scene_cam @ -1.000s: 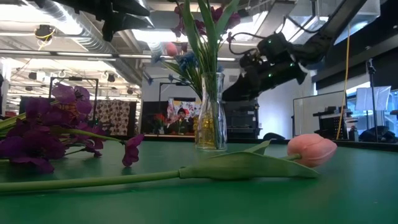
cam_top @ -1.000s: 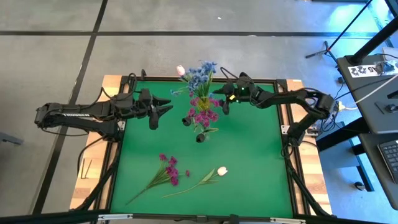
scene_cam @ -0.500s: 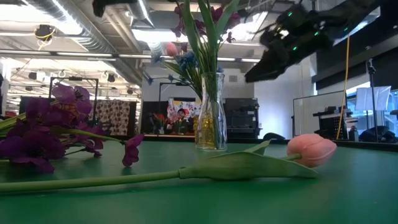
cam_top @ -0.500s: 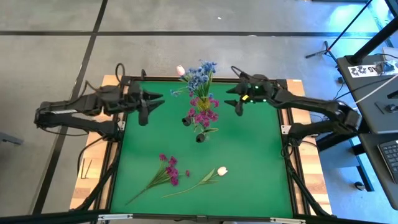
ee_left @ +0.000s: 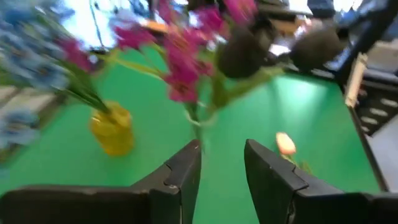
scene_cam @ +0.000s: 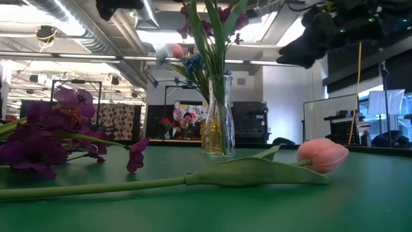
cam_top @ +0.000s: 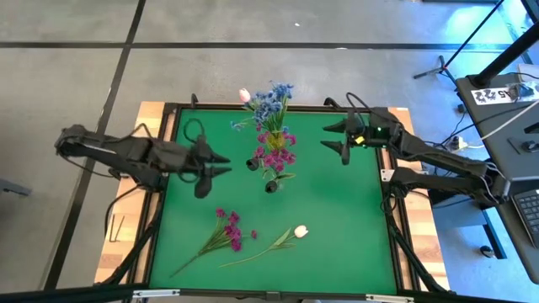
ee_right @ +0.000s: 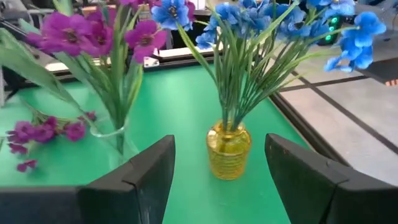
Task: Sort flowers into vase by color
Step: Put the pink tulip into the yellow vase
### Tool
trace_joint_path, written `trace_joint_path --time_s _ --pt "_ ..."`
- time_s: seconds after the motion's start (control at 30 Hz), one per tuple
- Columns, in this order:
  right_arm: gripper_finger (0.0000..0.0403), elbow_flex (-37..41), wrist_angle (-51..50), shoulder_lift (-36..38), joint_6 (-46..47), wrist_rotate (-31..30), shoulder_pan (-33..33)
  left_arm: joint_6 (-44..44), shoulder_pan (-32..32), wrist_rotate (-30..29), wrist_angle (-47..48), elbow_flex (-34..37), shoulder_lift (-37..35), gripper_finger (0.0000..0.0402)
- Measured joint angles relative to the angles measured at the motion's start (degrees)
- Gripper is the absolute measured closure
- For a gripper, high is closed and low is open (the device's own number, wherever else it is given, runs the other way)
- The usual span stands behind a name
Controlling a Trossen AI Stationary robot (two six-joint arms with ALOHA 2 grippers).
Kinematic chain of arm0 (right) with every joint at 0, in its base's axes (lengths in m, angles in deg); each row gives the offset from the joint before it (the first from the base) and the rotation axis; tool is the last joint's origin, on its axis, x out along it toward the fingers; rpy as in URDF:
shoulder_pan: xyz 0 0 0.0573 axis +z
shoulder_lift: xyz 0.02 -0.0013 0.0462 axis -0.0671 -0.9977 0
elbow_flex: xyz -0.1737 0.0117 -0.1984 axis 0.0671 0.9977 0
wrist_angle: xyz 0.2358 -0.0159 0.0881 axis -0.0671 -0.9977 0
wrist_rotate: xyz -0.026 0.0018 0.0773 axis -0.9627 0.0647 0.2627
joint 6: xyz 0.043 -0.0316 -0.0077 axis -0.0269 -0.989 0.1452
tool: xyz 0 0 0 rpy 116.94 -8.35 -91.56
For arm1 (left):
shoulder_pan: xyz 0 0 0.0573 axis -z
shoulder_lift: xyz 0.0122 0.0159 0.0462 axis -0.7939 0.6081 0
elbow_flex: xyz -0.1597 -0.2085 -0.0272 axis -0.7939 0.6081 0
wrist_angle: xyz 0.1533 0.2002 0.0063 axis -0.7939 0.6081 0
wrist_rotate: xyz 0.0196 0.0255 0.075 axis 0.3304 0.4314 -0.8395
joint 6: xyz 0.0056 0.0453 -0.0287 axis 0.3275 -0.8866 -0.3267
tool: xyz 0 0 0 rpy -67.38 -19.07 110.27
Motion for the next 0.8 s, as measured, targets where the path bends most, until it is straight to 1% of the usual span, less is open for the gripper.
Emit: trace_joint_path --time_s 0.17,0.3,0.5,0.63,0.8 --pt "0.0155 3.6 1.4 3.1 2.8 0.1 0.0 5.7 5.4 -0.1 -0.7 0.0 6.6 0.0289" --pt "0.0155 5.9 4.1 3.7 4.3 0.6 0.0 8.1 9.9 -0.1 -4.0 0.0 12.9 0.0289" --pt "0.0155 6.9 7.5 3.8 4.7 0.6 0.0 9.2 15.9 0.0 -14.2 0.0 23.3 0.0289" --pt "0.0155 6.9 9.5 3.8 4.8 0.6 0.0 9.3 18.4 -0.3 -18.8 0.0 29.9 0.0289" --pt "0.0155 6.9 12.4 3.8 5.2 0.6 0.0 11.1 19.8 -0.7 -24.2 0.0 37.6 0.0289"
